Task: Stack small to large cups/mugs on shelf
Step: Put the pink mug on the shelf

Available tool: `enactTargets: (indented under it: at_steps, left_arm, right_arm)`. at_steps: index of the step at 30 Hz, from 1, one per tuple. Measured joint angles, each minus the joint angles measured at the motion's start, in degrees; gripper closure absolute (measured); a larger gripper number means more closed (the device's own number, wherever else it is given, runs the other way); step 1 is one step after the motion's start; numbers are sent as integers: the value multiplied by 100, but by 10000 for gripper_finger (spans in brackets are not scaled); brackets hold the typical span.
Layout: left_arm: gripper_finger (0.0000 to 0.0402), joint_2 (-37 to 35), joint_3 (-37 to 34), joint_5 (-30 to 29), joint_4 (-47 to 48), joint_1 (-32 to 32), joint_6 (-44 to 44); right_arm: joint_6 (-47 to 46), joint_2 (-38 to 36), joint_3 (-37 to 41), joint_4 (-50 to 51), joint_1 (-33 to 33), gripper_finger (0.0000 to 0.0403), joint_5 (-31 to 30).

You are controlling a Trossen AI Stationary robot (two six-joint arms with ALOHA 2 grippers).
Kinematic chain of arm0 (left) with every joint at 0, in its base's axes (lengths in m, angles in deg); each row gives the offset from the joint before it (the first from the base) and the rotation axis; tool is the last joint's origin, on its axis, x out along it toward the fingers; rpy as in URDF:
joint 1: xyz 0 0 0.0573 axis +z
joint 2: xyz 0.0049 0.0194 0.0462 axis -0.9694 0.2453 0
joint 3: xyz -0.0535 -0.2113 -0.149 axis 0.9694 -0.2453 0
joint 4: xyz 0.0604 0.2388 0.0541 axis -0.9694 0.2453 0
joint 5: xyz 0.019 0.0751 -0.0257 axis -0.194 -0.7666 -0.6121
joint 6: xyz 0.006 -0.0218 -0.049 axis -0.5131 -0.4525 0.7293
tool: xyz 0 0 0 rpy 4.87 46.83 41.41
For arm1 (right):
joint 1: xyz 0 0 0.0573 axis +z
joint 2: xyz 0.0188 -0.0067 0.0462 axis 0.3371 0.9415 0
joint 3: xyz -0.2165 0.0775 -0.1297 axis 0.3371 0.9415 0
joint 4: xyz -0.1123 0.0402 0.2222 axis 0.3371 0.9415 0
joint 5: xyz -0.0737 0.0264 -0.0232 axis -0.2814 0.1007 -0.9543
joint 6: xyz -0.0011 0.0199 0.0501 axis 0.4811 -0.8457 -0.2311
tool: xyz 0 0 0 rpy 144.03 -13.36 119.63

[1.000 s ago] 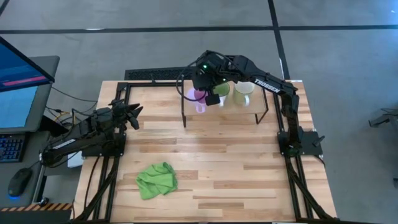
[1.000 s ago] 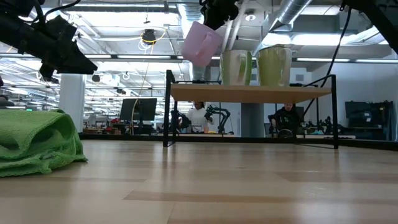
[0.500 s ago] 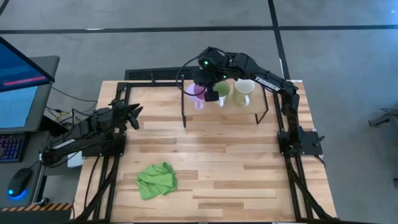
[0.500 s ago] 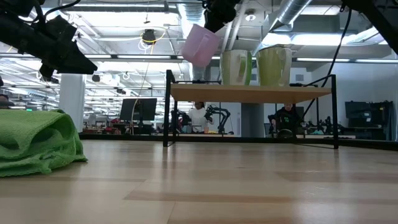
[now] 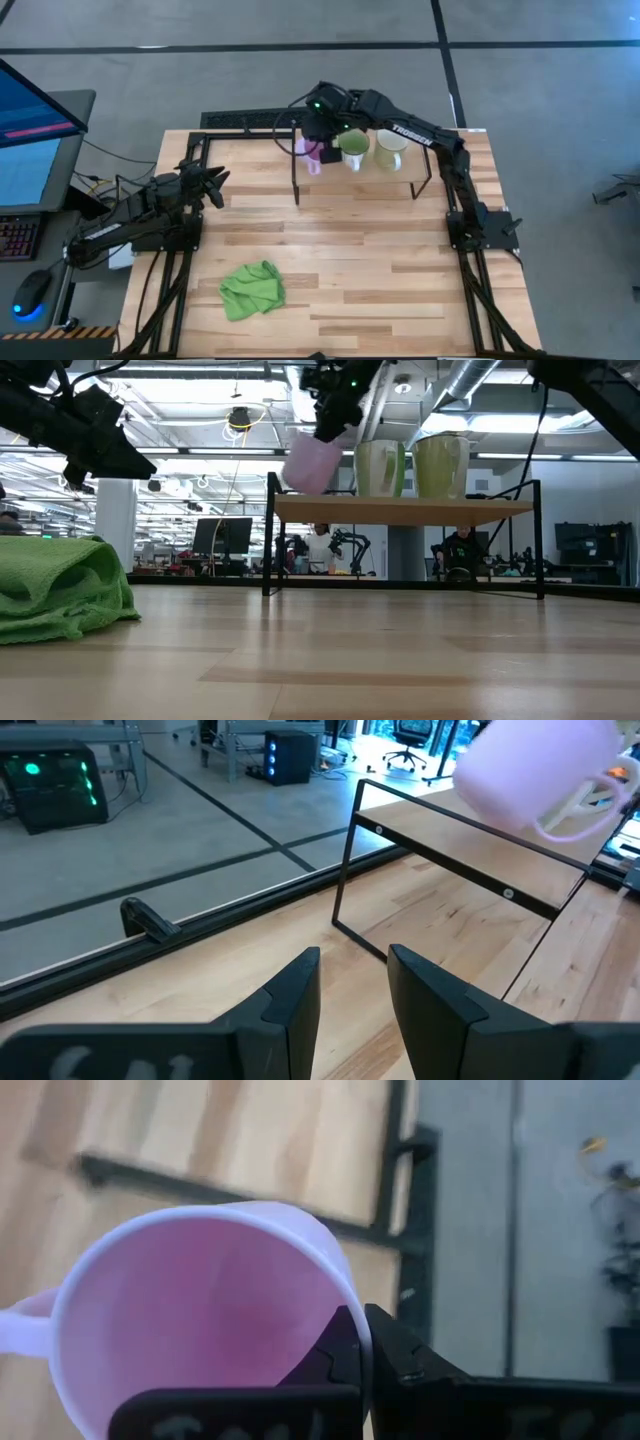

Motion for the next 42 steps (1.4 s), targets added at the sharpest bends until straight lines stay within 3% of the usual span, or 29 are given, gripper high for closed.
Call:
enactTargets:
  at_steps: [13,42]
  left_arm:
    - [291,0,0,-22,-2,0,-2]
    - [291,0,0,5,-1,0,7]
  right_arm:
    - [-150,11,1,545,-96,393,30]
    - [-196,85,-1,493,-65,377,2]
